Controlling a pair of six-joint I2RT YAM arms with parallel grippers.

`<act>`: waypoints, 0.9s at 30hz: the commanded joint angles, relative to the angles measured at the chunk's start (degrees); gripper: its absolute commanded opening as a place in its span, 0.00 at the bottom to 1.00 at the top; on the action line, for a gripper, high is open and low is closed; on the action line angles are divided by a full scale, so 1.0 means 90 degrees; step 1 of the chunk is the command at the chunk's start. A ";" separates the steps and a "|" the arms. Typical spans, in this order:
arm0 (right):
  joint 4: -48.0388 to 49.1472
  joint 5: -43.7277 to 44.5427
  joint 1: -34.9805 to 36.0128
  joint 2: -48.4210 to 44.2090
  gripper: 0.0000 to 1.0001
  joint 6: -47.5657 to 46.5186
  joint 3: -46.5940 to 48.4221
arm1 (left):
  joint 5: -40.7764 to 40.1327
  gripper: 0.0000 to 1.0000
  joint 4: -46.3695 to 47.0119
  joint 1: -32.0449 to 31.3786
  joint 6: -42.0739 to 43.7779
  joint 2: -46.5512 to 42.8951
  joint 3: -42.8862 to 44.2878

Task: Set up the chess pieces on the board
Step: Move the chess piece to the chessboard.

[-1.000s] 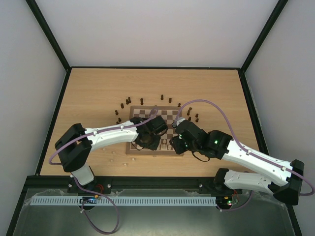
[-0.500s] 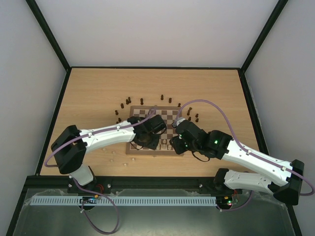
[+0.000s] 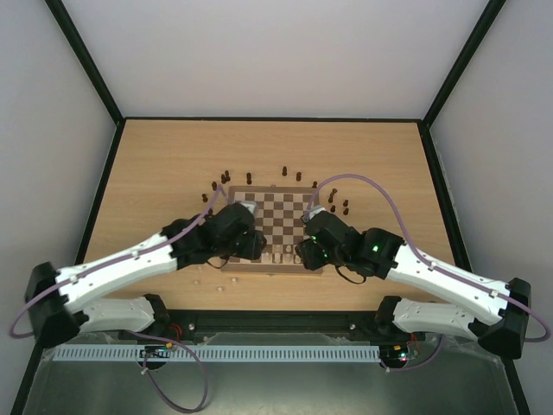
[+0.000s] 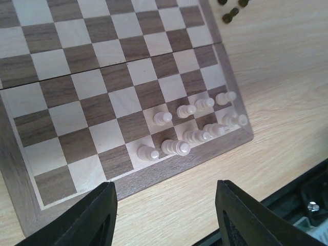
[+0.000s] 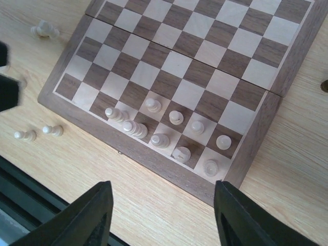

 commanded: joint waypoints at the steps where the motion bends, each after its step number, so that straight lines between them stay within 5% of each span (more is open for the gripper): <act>1: -0.0218 0.0257 -0.0025 0.0195 0.58 0.0081 0.0047 | -0.0188 0.57 0.0910 -0.0037 -0.0362 -0.0934 -0.0779; 7: -0.0252 0.0230 -0.0028 0.0659 0.76 0.0140 0.0299 | -0.0558 0.72 0.1126 -0.0038 -0.0362 -0.1518 -0.1264; 11: -0.0279 0.0185 -0.0027 0.1071 0.85 0.0182 0.0577 | -0.0801 0.99 0.1111 -0.0037 -0.0390 -0.1725 -0.1494; 21: -0.0393 0.0299 -0.0025 0.1721 0.86 0.0273 0.1141 | -0.1323 0.99 0.1047 -0.0028 -0.0522 -0.2666 -0.1846; 24: -0.0393 0.0365 -0.0020 0.1759 0.99 0.0320 0.1164 | -0.1384 0.99 0.1023 -0.0028 -0.0450 -0.2958 -0.1888; 27: -0.0378 0.0430 -0.0027 0.1750 0.99 0.0372 0.1127 | -0.1451 0.99 0.0995 -0.0028 -0.0393 -0.3119 -0.1897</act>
